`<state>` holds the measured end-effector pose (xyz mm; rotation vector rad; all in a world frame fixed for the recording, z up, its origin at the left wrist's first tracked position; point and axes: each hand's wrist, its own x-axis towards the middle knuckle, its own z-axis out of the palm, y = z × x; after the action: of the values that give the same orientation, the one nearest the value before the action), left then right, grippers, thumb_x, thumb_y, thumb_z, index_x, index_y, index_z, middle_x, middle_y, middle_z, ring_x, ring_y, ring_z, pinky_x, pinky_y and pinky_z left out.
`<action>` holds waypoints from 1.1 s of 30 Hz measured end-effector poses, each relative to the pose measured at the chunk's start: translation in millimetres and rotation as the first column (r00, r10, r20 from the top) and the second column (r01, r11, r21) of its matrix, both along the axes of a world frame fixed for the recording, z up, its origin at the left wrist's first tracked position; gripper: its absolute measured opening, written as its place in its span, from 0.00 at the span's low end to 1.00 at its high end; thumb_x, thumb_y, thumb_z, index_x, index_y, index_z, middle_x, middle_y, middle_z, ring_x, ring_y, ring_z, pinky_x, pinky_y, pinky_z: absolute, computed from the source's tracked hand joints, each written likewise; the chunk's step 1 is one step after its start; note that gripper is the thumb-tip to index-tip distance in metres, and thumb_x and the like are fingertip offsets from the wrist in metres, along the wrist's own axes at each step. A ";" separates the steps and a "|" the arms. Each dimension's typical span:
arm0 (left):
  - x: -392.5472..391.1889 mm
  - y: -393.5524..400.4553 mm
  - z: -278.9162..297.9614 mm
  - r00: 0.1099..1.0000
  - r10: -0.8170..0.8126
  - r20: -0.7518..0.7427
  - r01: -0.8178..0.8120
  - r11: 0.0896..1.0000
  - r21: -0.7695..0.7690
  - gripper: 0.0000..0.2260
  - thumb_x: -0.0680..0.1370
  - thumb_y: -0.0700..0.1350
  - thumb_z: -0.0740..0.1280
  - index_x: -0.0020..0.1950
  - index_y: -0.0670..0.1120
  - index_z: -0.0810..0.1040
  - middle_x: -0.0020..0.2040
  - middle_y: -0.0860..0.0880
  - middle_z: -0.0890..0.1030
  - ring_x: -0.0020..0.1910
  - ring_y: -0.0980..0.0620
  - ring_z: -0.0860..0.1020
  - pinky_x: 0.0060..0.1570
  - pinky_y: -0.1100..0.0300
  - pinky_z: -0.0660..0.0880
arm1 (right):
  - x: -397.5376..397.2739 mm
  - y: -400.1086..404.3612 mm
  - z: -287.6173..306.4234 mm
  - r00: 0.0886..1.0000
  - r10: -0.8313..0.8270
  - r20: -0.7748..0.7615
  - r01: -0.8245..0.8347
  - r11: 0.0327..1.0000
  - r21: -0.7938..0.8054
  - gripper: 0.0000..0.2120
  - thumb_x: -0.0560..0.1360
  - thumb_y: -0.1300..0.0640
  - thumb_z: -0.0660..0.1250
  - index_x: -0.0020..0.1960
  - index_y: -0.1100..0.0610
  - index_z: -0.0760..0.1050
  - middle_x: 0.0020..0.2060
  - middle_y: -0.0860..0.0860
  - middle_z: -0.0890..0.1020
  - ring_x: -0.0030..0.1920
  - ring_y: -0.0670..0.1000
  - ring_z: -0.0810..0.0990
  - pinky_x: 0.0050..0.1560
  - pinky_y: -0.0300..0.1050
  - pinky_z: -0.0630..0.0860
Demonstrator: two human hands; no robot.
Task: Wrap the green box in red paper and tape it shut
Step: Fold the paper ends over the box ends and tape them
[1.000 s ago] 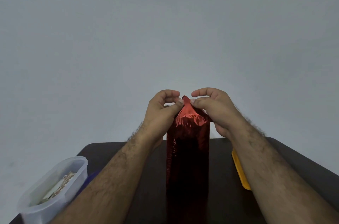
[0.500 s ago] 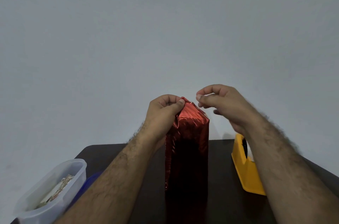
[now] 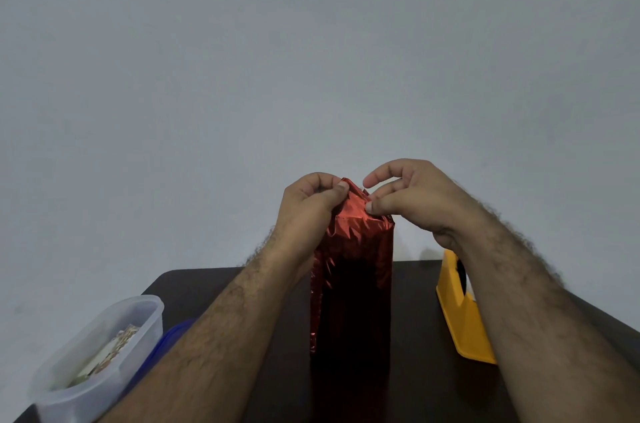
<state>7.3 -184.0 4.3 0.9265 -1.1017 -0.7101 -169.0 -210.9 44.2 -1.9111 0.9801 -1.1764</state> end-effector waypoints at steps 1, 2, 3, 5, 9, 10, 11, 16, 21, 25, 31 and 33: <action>-0.3 -0.1 0.1 1.000 -0.007 -0.001 0.007 1.000 -0.006 0.04 0.82 0.40 0.71 0.48 0.41 0.83 0.39 0.46 0.84 0.35 0.52 0.80 0.33 0.60 0.77 | 0.2 -1.2 -0.7 1.000 0.013 0.018 -0.013 1.000 0.005 0.15 0.71 0.72 0.76 0.53 0.58 0.84 0.36 0.54 0.87 0.39 0.50 0.85 0.49 0.45 0.81; -0.7 0.0 0.1 1.000 -0.012 -0.002 0.012 1.000 -0.010 0.04 0.82 0.40 0.71 0.49 0.41 0.84 0.40 0.46 0.85 0.36 0.52 0.81 0.35 0.59 0.78 | 0.1 -2.4 -1.6 0.999 0.030 0.035 -0.030 0.999 0.013 0.14 0.72 0.73 0.75 0.53 0.59 0.84 0.36 0.55 0.87 0.39 0.51 0.85 0.51 0.46 0.82; -0.8 0.0 0.1 1.000 -0.015 -0.003 0.015 1.000 -0.012 0.03 0.82 0.40 0.71 0.50 0.41 0.84 0.41 0.46 0.85 0.37 0.52 0.82 0.36 0.59 0.78 | 0.2 -3.9 -2.3 0.998 0.048 0.049 -0.049 0.999 0.021 0.14 0.72 0.73 0.74 0.54 0.59 0.84 0.36 0.55 0.87 0.39 0.51 0.85 0.52 0.47 0.82; -1.1 0.6 -0.2 1.000 -0.019 -0.007 0.019 1.000 -0.021 0.02 0.82 0.39 0.72 0.50 0.41 0.84 0.41 0.45 0.86 0.37 0.51 0.83 0.36 0.59 0.80 | -0.2 -7.0 -4.2 0.994 0.079 0.074 -0.082 0.996 0.042 0.14 0.73 0.74 0.73 0.54 0.60 0.84 0.37 0.56 0.87 0.40 0.51 0.85 0.54 0.48 0.82; -1.3 -1.1 -0.4 1.000 0.000 -0.005 -0.001 1.000 -0.025 0.03 0.82 0.39 0.72 0.53 0.40 0.85 0.44 0.41 0.87 0.39 0.50 0.84 0.38 0.58 0.81 | 0.6 -12.7 -7.8 0.989 0.104 0.109 -0.110 0.992 0.054 0.13 0.73 0.74 0.73 0.54 0.60 0.84 0.38 0.55 0.88 0.40 0.50 0.86 0.52 0.47 0.82; -1.4 -2.3 -0.5 1.000 0.010 -0.003 -0.010 1.000 -0.029 0.03 0.82 0.39 0.72 0.53 0.40 0.85 0.44 0.41 0.88 0.39 0.50 0.85 0.39 0.58 0.81 | 1.7 -13.9 -8.4 0.989 0.100 0.113 -0.105 0.993 0.044 0.13 0.73 0.74 0.73 0.53 0.60 0.84 0.38 0.55 0.88 0.40 0.51 0.86 0.52 0.47 0.82; -1.3 -3.7 -0.5 1.000 0.019 -0.002 -0.019 0.999 -0.033 0.03 0.82 0.38 0.72 0.52 0.40 0.86 0.45 0.40 0.88 0.39 0.49 0.85 0.40 0.58 0.81 | 3.3 -14.8 -9.1 0.989 0.093 0.117 -0.097 0.995 0.030 0.13 0.72 0.74 0.73 0.53 0.60 0.84 0.38 0.55 0.88 0.41 0.51 0.86 0.52 0.47 0.83; -2.1 -3.8 0.9 1.000 0.030 0.004 -0.030 0.999 -0.028 0.04 0.82 0.37 0.71 0.52 0.39 0.85 0.42 0.40 0.87 0.37 0.49 0.84 0.36 0.58 0.80 | 11.1 -16.2 -14.5 0.992 0.067 0.109 -0.064 0.998 -0.028 0.17 0.71 0.72 0.75 0.55 0.55 0.84 0.50 0.50 0.87 0.46 0.46 0.85 0.45 0.40 0.82; -1.6 -2.5 2.8 0.997 0.066 0.029 -0.065 0.997 -0.035 0.04 0.82 0.37 0.70 0.52 0.41 0.86 0.40 0.45 0.87 0.37 0.51 0.84 0.38 0.59 0.81 | 11.1 -26.7 -23.6 0.988 0.069 0.138 -0.077 0.995 0.056 0.23 0.74 0.62 0.79 0.64 0.45 0.79 0.68 0.47 0.73 0.61 0.49 0.81 0.42 0.42 0.79; 0.6 -7.6 -0.2 0.969 0.193 0.157 -0.182 0.980 -0.082 0.06 0.80 0.39 0.70 0.51 0.47 0.86 0.42 0.48 0.88 0.43 0.53 0.87 0.47 0.55 0.84 | 11.9 -35.9 -31.2 0.974 0.114 0.195 -0.135 0.986 0.096 0.24 0.72 0.64 0.81 0.64 0.49 0.80 0.67 0.50 0.76 0.59 0.51 0.84 0.42 0.45 0.84; 0.8 -10.6 -4.1 0.896 0.337 0.288 -0.302 0.940 -0.159 0.06 0.80 0.41 0.71 0.49 0.51 0.85 0.39 0.51 0.87 0.41 0.55 0.86 0.49 0.51 0.85 | 11.8 -47.3 -36.8 0.942 0.145 0.303 -0.194 0.971 0.139 0.24 0.70 0.70 0.80 0.62 0.54 0.81 0.65 0.56 0.78 0.64 0.59 0.83 0.54 0.52 0.85; 0.5 -10.9 -4.2 0.891 0.344 0.297 -0.308 0.937 -0.163 0.06 0.80 0.41 0.71 0.49 0.52 0.86 0.39 0.53 0.87 0.42 0.56 0.86 0.50 0.50 0.85 | 14.0 -49.3 -38.2 0.936 0.136 0.324 -0.191 0.971 0.146 0.23 0.70 0.71 0.80 0.61 0.55 0.81 0.64 0.57 0.78 0.64 0.59 0.82 0.53 0.51 0.85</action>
<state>7.8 -194.9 0.1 1.1236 -1.2175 -0.2184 -155.0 -260.2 6.0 -1.5747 0.7124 -1.2054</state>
